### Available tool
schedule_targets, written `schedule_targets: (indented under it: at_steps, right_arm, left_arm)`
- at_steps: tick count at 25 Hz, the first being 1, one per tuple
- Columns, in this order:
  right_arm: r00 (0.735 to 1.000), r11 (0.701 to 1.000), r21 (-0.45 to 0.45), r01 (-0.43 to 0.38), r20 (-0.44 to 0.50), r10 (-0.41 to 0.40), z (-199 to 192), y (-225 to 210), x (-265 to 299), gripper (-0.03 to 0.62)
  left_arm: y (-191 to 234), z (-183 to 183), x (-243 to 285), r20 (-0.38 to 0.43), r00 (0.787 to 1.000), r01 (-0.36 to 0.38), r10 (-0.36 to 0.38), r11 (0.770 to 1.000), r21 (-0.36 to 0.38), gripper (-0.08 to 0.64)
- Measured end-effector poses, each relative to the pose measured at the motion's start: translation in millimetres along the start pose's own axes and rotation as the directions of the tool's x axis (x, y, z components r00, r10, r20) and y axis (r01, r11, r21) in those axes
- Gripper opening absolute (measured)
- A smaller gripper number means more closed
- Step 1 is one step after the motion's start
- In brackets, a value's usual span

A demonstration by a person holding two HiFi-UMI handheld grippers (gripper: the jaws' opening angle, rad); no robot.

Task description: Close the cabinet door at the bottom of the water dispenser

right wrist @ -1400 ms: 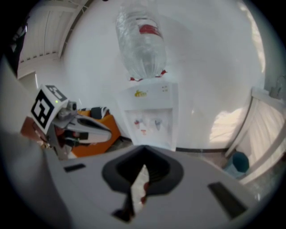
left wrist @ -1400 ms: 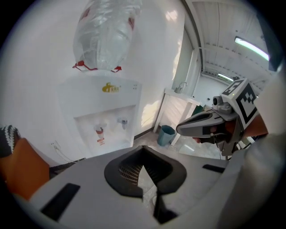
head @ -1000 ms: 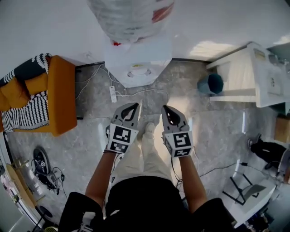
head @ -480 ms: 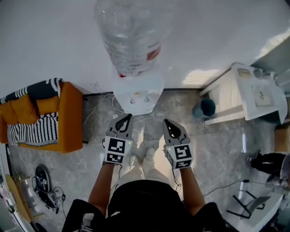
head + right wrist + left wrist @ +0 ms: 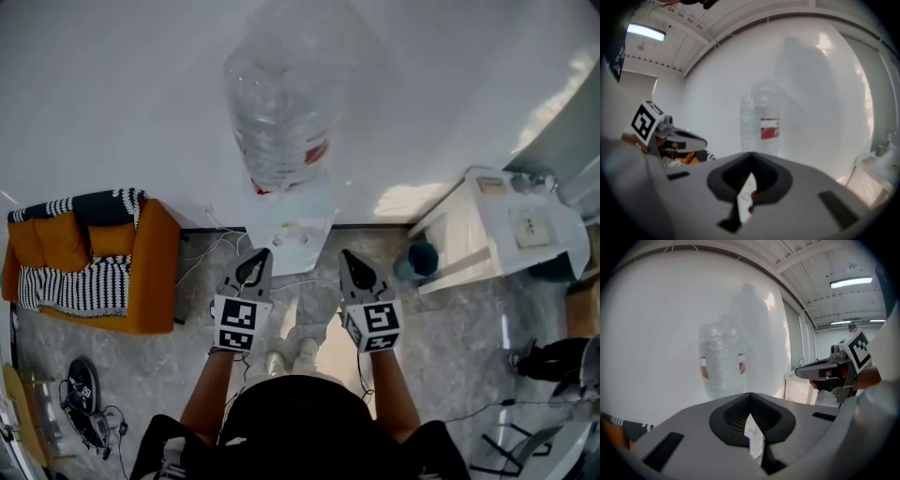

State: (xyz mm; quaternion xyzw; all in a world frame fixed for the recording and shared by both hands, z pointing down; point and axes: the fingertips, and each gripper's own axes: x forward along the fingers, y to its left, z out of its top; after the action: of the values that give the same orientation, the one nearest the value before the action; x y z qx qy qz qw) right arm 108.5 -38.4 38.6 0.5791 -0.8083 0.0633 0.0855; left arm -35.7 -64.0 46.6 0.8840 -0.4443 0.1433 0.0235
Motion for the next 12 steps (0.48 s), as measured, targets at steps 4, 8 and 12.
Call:
schedule_targets:
  at_steps: [4,8,12]
  right_arm:
    - [0.998,1.000,-0.017,-0.003,0.068,0.004,32,3,-1,0.034]
    - [0.994,0.999,-0.040,0.002,0.111,0.002,60,5,-7,0.034]
    - [0.989,0.998,-0.055,0.008,0.146,0.000,76,6,-14,0.034]
  left_arm:
    - [8,23,-13,0.040,0.999,-0.029,0.028,0.999,0.026,0.012]
    - [17,46,-26,0.087,0.995,-0.046,0.043,0.998,0.031,0.012]
    - [21,66,-36,0.138,0.989,-0.051,0.047,0.998,0.023,0.012]
